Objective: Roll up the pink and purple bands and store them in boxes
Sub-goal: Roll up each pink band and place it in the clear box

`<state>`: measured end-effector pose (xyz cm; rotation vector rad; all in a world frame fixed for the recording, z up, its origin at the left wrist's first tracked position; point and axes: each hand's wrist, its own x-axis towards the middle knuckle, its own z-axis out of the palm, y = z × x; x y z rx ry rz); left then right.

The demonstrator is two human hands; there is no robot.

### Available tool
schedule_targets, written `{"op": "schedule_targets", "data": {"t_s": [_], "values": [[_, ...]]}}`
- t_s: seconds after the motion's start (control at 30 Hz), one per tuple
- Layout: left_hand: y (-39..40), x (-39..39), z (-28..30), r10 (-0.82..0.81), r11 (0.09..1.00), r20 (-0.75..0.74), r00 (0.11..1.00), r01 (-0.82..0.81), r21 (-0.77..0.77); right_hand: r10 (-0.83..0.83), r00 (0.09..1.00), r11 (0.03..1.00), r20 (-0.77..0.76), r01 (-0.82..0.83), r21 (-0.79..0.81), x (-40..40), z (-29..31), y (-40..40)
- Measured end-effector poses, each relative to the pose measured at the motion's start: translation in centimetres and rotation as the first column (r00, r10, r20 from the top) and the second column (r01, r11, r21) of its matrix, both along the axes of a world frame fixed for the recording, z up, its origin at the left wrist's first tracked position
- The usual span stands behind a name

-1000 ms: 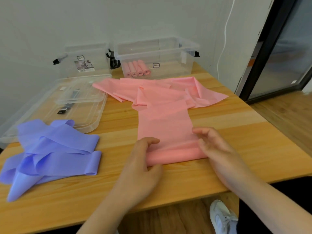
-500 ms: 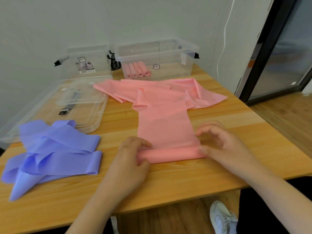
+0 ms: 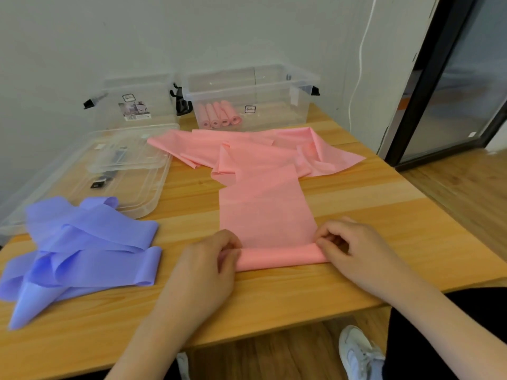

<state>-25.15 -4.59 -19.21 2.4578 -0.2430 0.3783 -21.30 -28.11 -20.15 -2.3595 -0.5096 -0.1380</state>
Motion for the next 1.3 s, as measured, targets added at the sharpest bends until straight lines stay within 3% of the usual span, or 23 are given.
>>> {"op": "schedule_targets", "data": {"t_s": [0.13, 0.23, 0.33, 0.4, 0.53, 0.63, 0.8, 0.9, 1.0, 1.13, 1.3], "values": [[0.3, 0.2, -0.6, -0.062, 0.985, 0.102, 0.993, 0.044, 0.168, -0.023, 0.998, 1.000, 0.060, 0.023, 0.010, 0.1, 0.0, 0.0], [0.6, 0.3, -0.4, -0.129, 0.985, 0.031, 0.991, 0.125, 0.123, 0.021, 0.988, 0.999, 0.154, -0.016, -0.038, 0.3, 0.1, -0.4], [1.0, 0.5, -0.3, -0.154, 0.983, -0.016, 0.988, 0.155, 0.103, 0.128, 0.986, 0.991, 0.109, -0.124, -0.047, 0.4, 0.4, -1.1], [0.9, 0.6, -0.3, -0.135, 0.988, 0.005, 0.991, 0.134, 0.072, 0.158, 0.983, 0.987, 0.092, -0.155, -0.036, 0.5, 0.4, -1.0], [0.1, 0.7, -0.6, -0.031, 0.999, 0.038, 0.999, 0.030, 0.016, 0.055, 0.997, 0.998, 0.053, -0.057, 0.034, 0.4, 0.2, -0.3], [-0.2, 0.7, -0.8, -0.027, 0.992, 0.075, 0.997, 0.018, 0.128, -0.024, 0.995, 1.000, 0.093, 0.024, -0.006, 0.4, -0.1, 0.0], [0.9, 0.6, -0.4, -0.101, 0.972, 0.020, 0.995, 0.094, 0.214, 0.046, 0.994, 0.997, 0.098, -0.040, -0.069, 0.7, 0.3, -0.5], [0.9, 0.6, -0.3, -0.098, 0.980, 0.023, 0.995, 0.093, 0.176, 0.083, 0.995, 0.993, 0.055, -0.078, -0.087, 0.4, 0.6, -0.3], [0.4, 0.9, -0.5, 0.027, 0.994, 0.047, 0.999, -0.032, 0.105, 0.000, 0.996, 1.000, 0.091, 0.002, -0.027, 0.6, 0.3, 0.3], [-0.3, 0.8, -0.7, -0.020, 0.966, 0.113, 0.993, -0.010, 0.259, -0.033, 0.986, 0.997, 0.161, 0.043, -0.058, 1.0, 0.0, 0.9], [0.3, 1.1, -0.6, -0.046, 0.956, 0.089, 0.995, 0.018, 0.293, 0.030, 0.993, 0.991, 0.117, -0.014, -0.132, 0.9, 0.8, 0.3]]}}
